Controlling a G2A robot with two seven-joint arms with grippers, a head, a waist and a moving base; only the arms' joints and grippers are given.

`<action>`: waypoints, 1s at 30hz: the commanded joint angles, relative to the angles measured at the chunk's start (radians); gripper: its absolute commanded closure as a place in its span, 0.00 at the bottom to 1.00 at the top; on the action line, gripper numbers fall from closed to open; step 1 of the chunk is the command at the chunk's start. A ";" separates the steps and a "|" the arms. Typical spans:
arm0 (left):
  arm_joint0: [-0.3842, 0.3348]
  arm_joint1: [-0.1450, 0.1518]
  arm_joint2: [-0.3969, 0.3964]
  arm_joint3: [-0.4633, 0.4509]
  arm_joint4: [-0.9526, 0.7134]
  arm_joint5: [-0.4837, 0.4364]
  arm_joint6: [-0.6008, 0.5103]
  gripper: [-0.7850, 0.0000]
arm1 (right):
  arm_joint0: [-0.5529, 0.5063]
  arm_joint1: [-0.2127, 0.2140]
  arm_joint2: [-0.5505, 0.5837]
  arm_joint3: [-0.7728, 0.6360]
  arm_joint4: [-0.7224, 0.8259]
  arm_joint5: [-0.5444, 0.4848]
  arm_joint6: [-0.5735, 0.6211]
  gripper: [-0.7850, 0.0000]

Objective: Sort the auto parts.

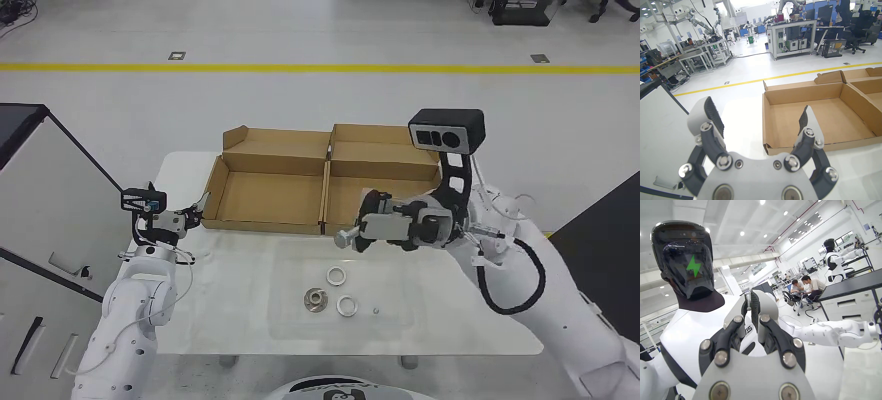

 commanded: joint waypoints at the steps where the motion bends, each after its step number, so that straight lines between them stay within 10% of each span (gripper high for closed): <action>1: 0.000 0.000 0.000 0.000 0.000 0.000 0.000 0.00 | -0.006 -0.005 -0.002 -0.004 0.018 -0.011 -0.007 1.00; 17: 0.000 0.000 0.000 0.000 0.000 0.000 0.000 0.00 | -0.050 -0.049 0.009 -0.040 0.336 -0.157 0.115 1.00; 30: 0.000 0.000 0.000 0.000 0.000 0.000 0.000 0.00 | -0.067 -0.066 0.049 -0.025 0.113 -0.053 0.033 1.00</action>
